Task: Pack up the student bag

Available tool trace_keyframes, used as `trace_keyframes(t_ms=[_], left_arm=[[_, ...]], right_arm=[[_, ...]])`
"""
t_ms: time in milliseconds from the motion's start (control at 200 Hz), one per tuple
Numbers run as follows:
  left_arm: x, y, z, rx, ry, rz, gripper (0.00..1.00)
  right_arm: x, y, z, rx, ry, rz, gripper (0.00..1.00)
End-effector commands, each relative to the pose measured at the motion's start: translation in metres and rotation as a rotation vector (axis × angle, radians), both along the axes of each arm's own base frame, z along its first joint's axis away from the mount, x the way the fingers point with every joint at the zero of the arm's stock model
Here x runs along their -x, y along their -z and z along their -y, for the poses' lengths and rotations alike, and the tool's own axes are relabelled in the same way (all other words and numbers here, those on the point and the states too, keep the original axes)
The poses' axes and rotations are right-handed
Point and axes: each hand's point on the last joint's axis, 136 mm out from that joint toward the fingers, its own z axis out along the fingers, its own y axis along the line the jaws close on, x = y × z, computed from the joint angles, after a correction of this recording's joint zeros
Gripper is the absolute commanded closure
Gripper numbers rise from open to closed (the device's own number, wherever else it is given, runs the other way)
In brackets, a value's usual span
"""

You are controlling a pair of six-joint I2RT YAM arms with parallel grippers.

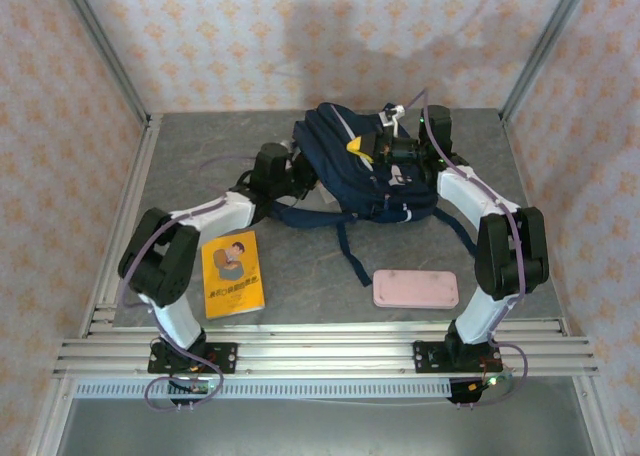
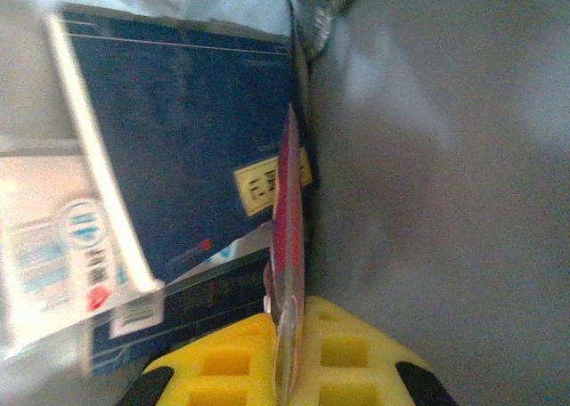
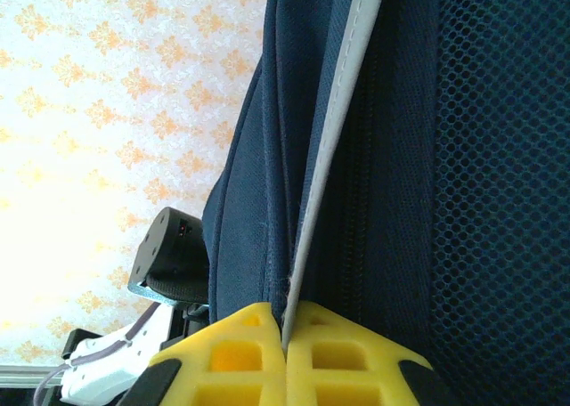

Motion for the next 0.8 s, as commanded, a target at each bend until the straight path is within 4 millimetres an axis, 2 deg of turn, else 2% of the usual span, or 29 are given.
trace_keyframes(t_ms=[0,25,45,90,145,200,280,340,430,480,646,666,691,796], left_arm=[[-0.018,-0.002,0.026,0.029,0.026,0.038,1.00],[-0.022,-0.001,0.031,0.036,0.030,0.034,1.00],[-0.025,0.014,0.037,0.032,0.034,0.011,1.00],[-0.031,0.023,0.049,0.046,0.050,0.003,1.00],[-0.038,0.031,0.062,0.061,0.067,-0.003,1.00],[-0.042,0.033,0.077,0.082,0.090,0.000,0.94],[-0.043,0.026,0.096,0.096,0.143,0.011,0.72],[-0.041,0.021,0.099,0.082,0.166,0.019,0.55],[-0.035,0.015,0.085,0.011,0.156,0.024,0.34],[-0.032,0.014,0.074,-0.029,0.145,0.018,0.27],[-0.024,0.010,0.027,-0.047,0.076,-0.011,0.22],[-0.023,0.016,0.021,-0.057,0.067,-0.024,0.22],[-0.020,0.003,0.015,-0.056,0.060,-0.006,0.22],[-0.011,0.000,-0.003,-0.080,0.048,-0.011,0.21]], right_arm=[[0.024,-0.057,-0.003,-0.066,-0.096,0.222,1.00],[0.023,-0.056,-0.002,-0.068,-0.094,0.218,1.00],[0.023,-0.056,-0.003,-0.071,-0.095,0.217,1.00],[0.022,-0.055,-0.003,-0.079,-0.095,0.214,1.00],[0.019,-0.054,-0.004,-0.090,-0.093,0.209,1.00],[0.016,-0.053,-0.004,-0.102,-0.087,0.207,1.00],[0.010,-0.053,-0.004,-0.120,-0.075,0.208,1.00],[0.005,-0.052,-0.004,-0.131,-0.071,0.200,1.00],[-0.002,-0.052,-0.001,-0.143,-0.054,0.192,1.00],[-0.006,-0.052,0.003,-0.143,-0.037,0.190,1.00],[-0.020,-0.042,0.019,-0.100,0.050,0.188,1.00],[-0.021,-0.040,0.020,-0.084,0.061,0.186,1.00],[-0.022,-0.037,0.022,-0.053,0.077,0.194,1.00],[-0.020,-0.011,0.030,0.157,0.138,0.204,1.00]])
